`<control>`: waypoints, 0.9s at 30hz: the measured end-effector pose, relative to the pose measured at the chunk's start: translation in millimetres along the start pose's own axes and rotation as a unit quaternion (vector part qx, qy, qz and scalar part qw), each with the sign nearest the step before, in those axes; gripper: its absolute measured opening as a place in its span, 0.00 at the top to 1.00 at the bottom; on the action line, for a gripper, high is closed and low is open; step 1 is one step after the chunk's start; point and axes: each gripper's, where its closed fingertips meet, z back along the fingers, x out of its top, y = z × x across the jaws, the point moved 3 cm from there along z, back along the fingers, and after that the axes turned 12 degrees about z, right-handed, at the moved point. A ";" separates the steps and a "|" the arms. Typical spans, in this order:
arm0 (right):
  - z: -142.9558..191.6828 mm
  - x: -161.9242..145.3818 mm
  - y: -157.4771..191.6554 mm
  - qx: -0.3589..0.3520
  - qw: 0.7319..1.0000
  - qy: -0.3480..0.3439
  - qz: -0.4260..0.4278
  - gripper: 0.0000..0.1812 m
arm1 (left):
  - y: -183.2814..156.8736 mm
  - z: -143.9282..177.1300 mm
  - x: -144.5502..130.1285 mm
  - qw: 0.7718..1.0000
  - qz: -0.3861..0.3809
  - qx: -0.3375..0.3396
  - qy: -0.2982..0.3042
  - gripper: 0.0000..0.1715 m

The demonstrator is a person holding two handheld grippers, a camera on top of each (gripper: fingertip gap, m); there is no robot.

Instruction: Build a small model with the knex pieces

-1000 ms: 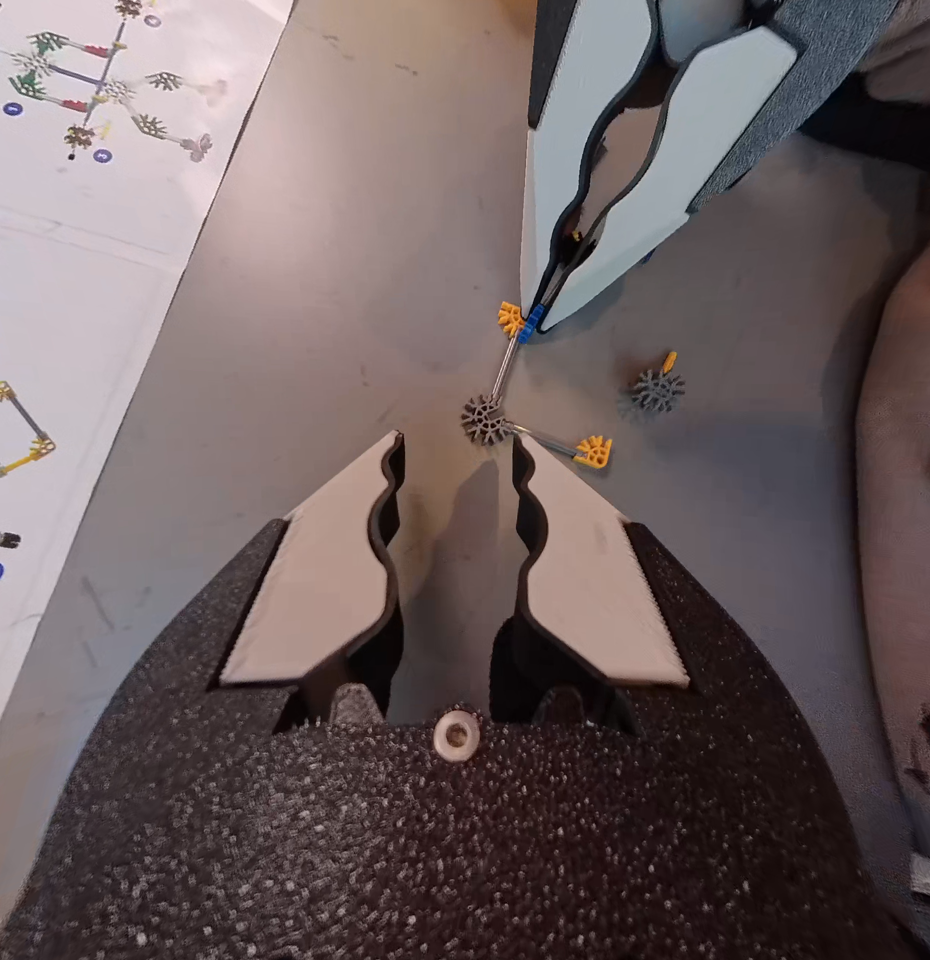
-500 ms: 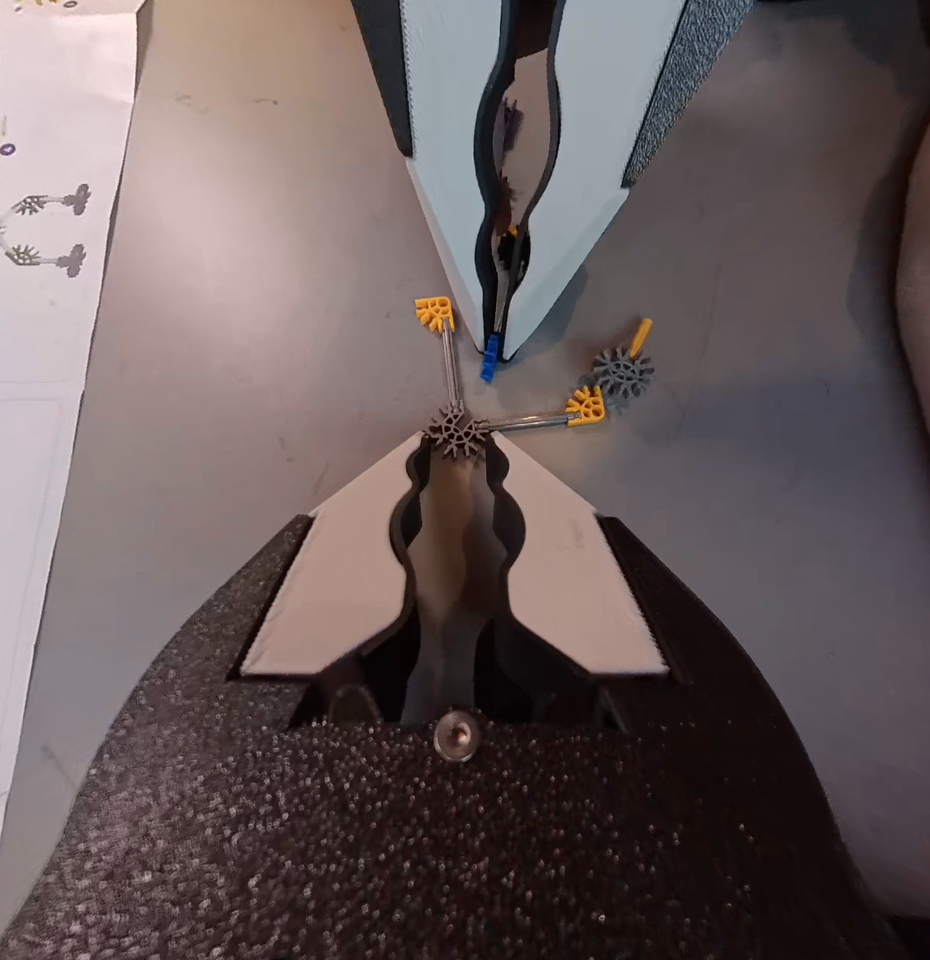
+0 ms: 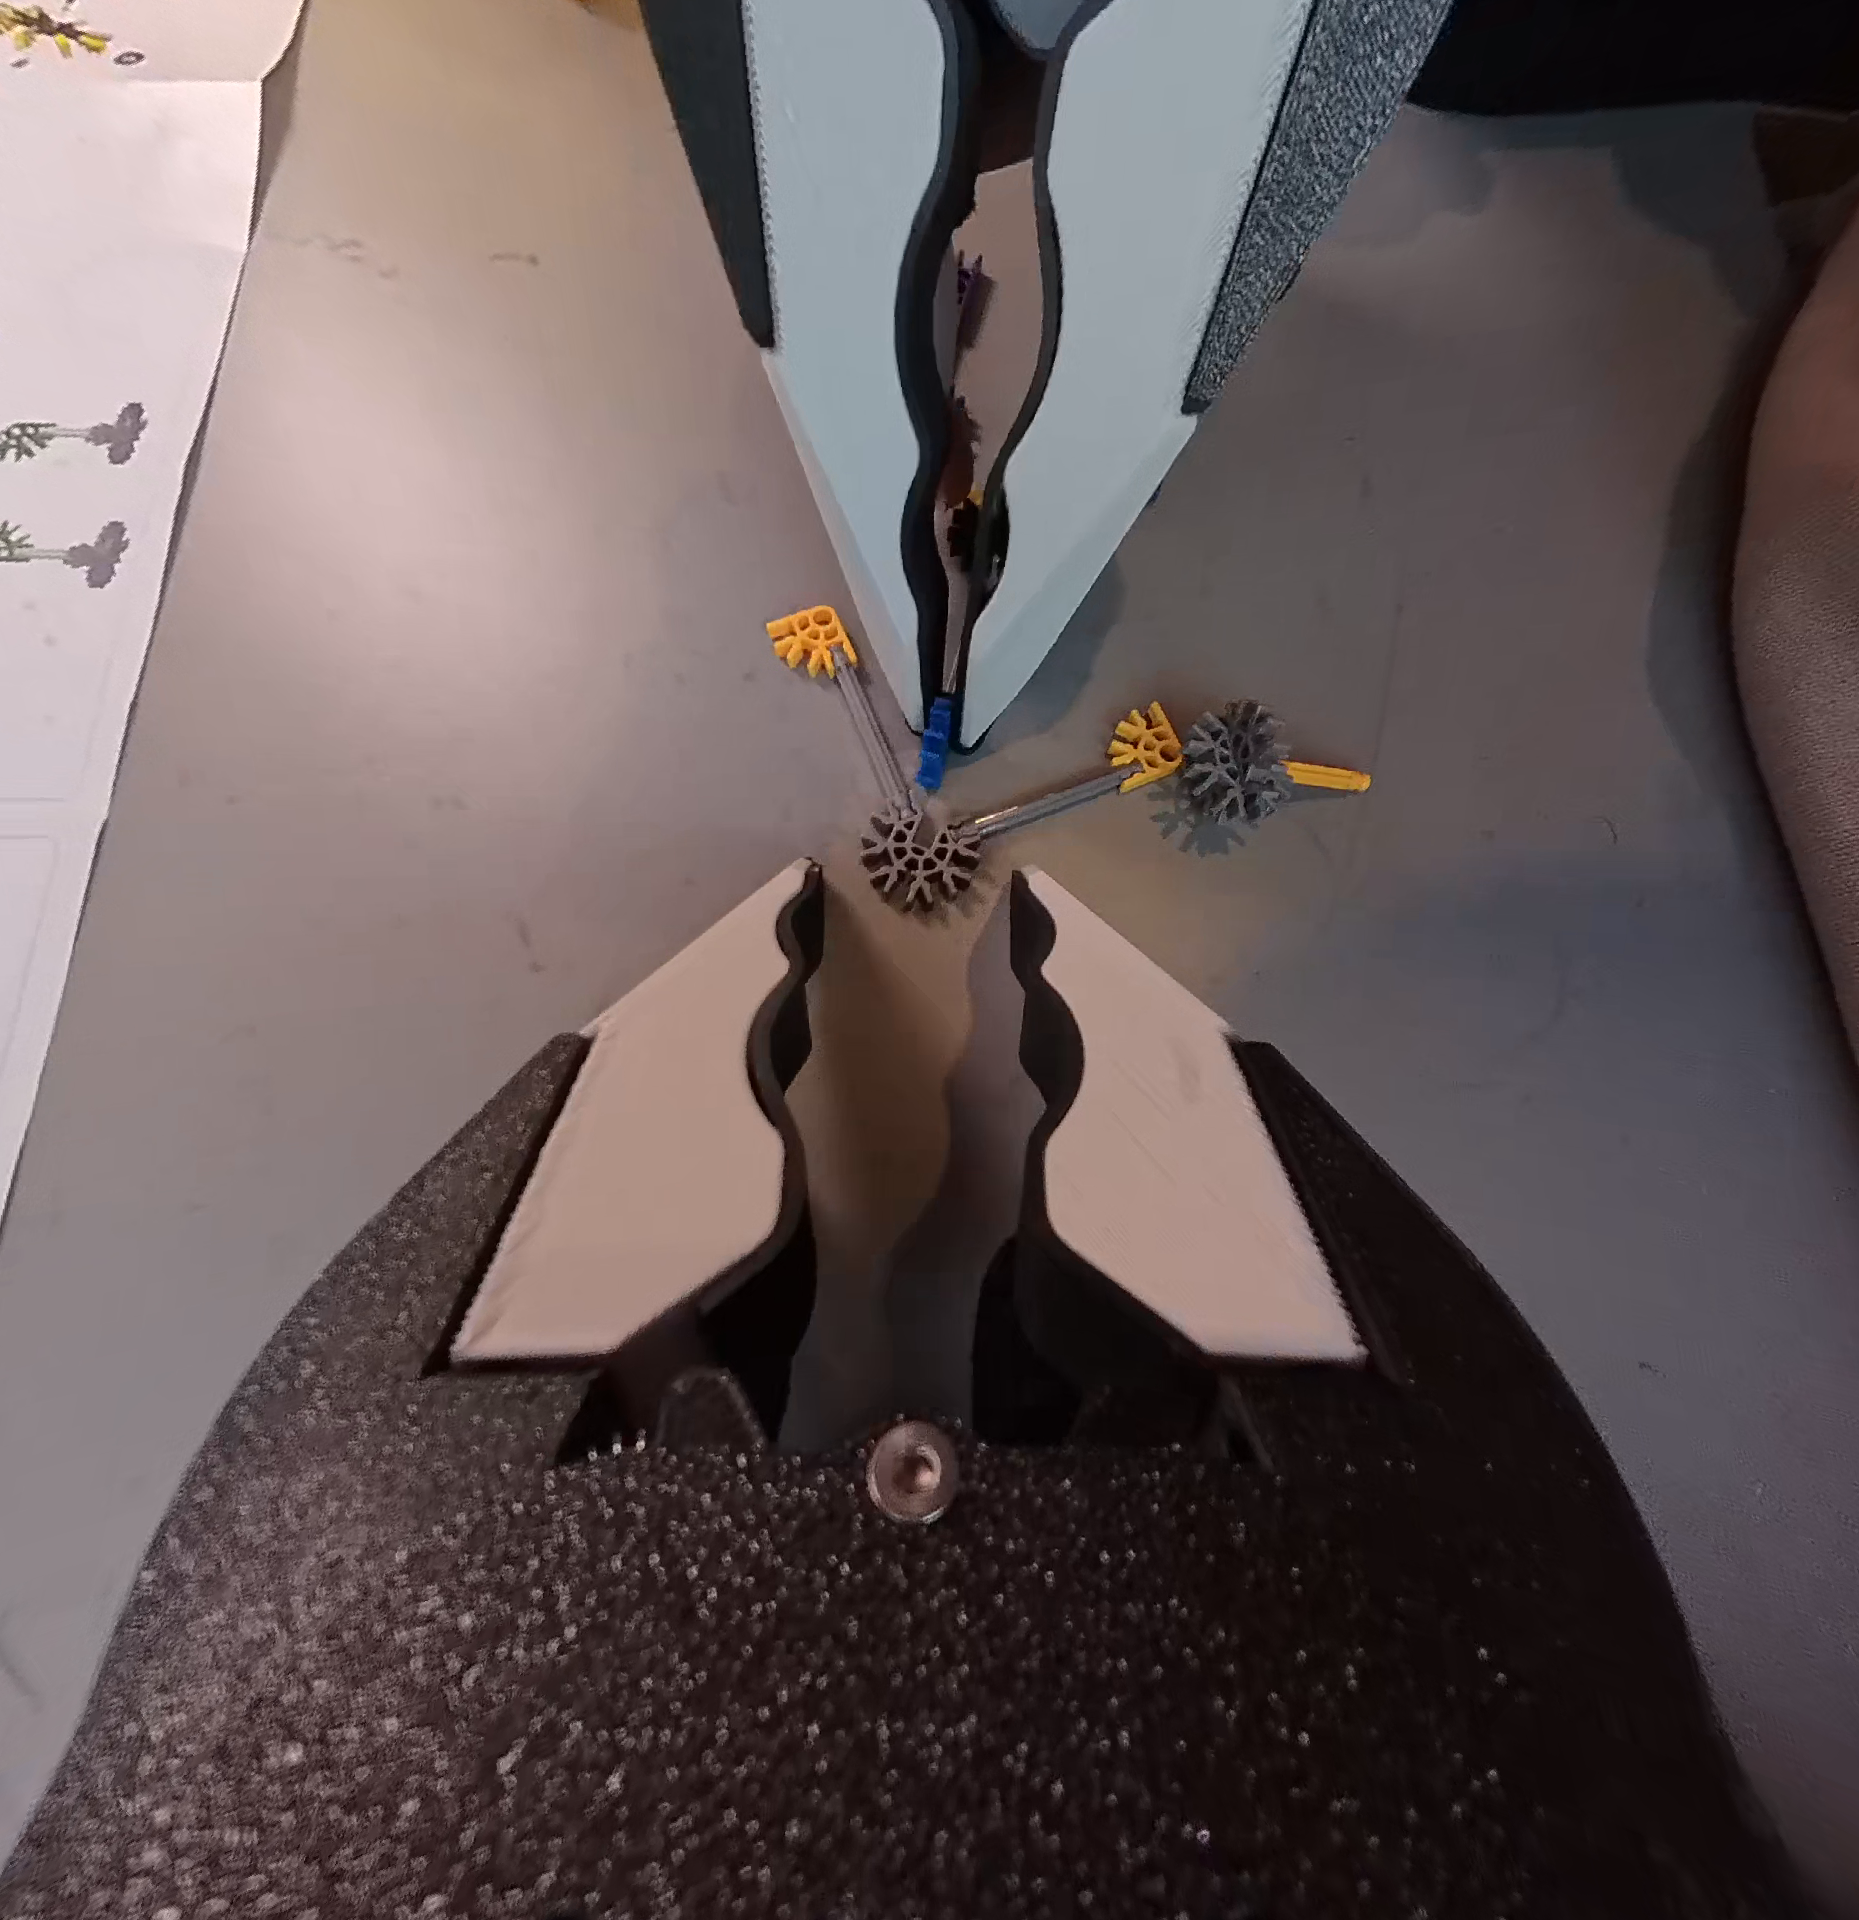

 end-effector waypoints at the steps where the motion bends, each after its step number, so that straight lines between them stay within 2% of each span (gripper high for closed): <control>1: -0.1 0.2 0.0 0.000 1.000 0.000 0.000 0.99 | -1.8 -1.5 -0.2 1.000 -0.008 -0.003 0.000 0.79; 7: -2.0 3.0 1.9 0.005 1.000 -0.004 0.004 0.99 | -4.2 -3.7 1.5 1.000 -0.016 -0.002 0.003 0.87; 27: -3.3 4.3 2.8 0.009 1.000 -0.015 0.011 0.99 | -7.5 -7.5 4.8 1.000 -0.010 0.015 0.001 0.87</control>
